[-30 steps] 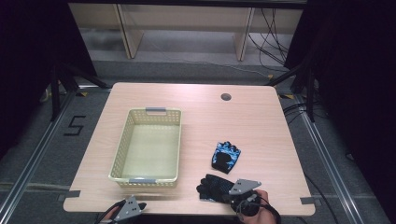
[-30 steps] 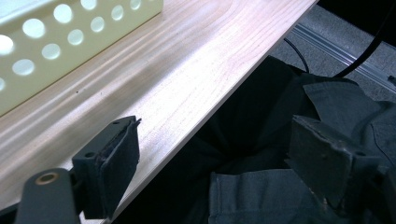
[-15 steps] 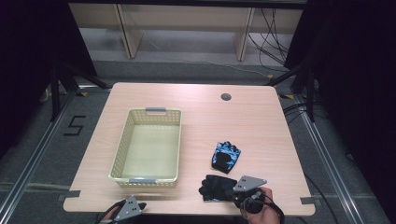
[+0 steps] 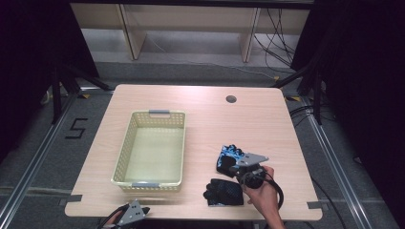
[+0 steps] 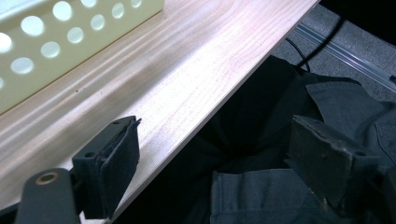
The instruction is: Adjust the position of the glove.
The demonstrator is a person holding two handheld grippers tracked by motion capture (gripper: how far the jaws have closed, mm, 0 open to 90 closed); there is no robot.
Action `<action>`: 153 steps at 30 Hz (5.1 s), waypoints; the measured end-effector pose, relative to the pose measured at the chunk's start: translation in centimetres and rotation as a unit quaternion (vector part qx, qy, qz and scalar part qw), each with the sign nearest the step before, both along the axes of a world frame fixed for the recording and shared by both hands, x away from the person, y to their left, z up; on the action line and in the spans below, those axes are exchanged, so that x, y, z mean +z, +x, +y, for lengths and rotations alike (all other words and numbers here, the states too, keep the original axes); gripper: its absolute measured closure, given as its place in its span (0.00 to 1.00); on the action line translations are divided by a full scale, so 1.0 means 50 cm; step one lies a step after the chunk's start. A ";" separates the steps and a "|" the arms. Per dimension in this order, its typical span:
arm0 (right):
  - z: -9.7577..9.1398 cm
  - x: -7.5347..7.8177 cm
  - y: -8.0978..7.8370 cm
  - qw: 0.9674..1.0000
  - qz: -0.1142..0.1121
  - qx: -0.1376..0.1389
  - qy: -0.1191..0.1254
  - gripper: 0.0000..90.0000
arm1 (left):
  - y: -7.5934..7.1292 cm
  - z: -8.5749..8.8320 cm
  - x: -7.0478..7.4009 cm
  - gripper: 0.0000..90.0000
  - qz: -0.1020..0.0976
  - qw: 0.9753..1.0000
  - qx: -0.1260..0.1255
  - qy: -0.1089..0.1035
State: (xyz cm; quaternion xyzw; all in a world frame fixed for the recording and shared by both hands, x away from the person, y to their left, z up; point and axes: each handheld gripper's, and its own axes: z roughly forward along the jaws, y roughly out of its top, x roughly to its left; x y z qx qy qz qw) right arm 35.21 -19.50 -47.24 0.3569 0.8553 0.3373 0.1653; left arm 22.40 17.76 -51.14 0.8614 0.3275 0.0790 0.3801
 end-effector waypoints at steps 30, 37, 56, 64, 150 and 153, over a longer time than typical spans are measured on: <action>0.022 -0.049 0.052 0.997 0.065 0.006 -0.035 1.00 | -0.004 0.002 0.003 0.18 0.005 1.000 0.007 -0.008; -0.030 -0.048 0.043 0.996 0.084 -0.031 -0.004 1.00 | -0.004 0.002 0.002 0.18 0.008 1.000 0.009 -0.013; -0.119 -0.040 0.059 0.996 0.049 -0.077 0.019 1.00 | -0.002 0.001 0.002 0.18 -0.002 1.000 0.003 -0.006; -0.118 -0.001 0.068 0.996 0.021 -0.086 -0.016 0.94 | -0.003 0.000 0.001 0.18 0.004 1.000 0.008 -0.011; -0.070 0.030 -0.019 0.980 0.063 0.174 0.067 0.99 | 0.000 0.006 0.003 0.18 -0.002 1.000 0.001 -0.002; -0.066 0.028 -0.017 0.979 0.062 0.185 0.064 0.99 | 0.000 0.005 0.003 0.18 -0.001 1.000 0.002 -0.002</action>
